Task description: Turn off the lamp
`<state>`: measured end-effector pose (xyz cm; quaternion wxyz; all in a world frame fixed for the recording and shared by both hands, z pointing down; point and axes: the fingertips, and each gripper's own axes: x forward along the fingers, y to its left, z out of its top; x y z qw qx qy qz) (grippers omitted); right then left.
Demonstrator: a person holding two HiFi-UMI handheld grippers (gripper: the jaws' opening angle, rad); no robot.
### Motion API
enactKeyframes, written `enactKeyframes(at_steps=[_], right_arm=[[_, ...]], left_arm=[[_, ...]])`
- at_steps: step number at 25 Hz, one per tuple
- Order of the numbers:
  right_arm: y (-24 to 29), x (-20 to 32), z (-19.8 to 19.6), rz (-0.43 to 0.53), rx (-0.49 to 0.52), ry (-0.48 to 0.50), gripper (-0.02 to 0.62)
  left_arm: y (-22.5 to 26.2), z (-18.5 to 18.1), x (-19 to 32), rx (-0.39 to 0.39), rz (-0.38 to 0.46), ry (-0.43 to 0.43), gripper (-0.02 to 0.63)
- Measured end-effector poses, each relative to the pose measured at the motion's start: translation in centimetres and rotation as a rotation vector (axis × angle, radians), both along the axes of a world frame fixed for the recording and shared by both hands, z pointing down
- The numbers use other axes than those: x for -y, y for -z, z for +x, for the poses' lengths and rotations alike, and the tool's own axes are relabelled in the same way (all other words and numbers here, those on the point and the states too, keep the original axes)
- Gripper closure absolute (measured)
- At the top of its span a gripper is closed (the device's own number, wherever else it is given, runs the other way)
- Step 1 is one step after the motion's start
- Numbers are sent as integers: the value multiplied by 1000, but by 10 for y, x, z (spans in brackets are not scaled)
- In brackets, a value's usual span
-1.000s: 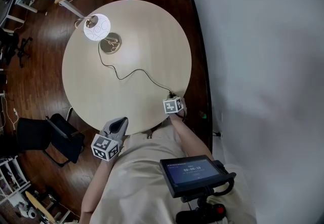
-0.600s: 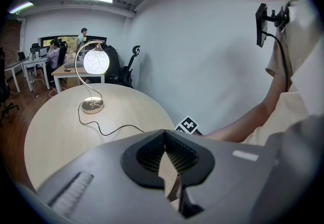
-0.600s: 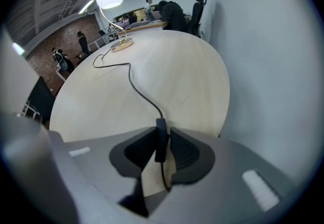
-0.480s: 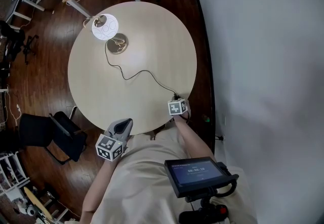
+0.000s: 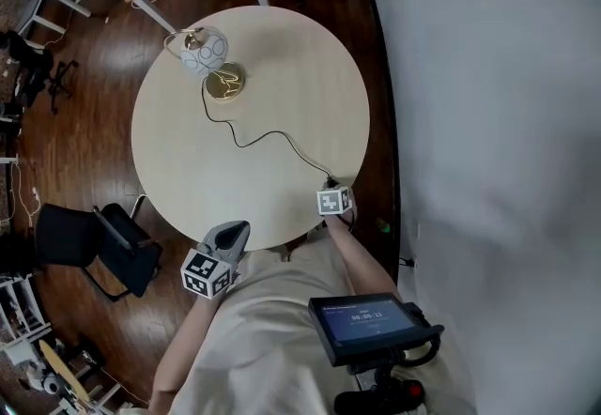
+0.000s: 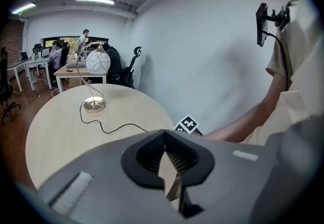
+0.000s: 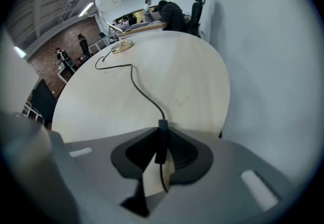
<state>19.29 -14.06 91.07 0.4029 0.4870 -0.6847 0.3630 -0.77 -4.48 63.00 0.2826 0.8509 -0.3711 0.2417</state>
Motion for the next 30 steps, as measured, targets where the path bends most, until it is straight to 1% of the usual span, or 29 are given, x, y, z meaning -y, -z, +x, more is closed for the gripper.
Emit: enactKeyframes(at_steps=[5, 6, 7, 12, 16, 20, 23, 28, 30], right_arm=[[-8, 4, -4, 6, 7, 20, 507], [-6, 7, -3, 19, 13, 15, 455], [-3, 10, -1, 37, 19, 7, 431], [19, 14, 8, 115, 37, -4, 426], [34, 7, 13, 141, 17, 4, 426], [46, -7, 10, 166, 3, -14, 426], [57, -11, 0, 185, -9, -24, 426], [78, -15, -30, 240, -18, -68, 439], [87, -26, -48, 243, -16, -93, 445]], left_arm=[[-7, 2, 3, -1, 6, 5, 620], [-8, 3, 4, -2, 8, 5, 620], [-9, 6, 6, -4, 10, 5, 620], [-14, 19, 4, -25, 9, -7, 620], [-14, 18, 2, -51, 1, -21, 620], [-17, 6, -5, -85, 8, -32, 620], [-15, -7, -4, -112, 18, -57, 620], [-11, -40, -6, -140, 45, -109, 621], [-9, -55, -14, -150, 54, -128, 621]])
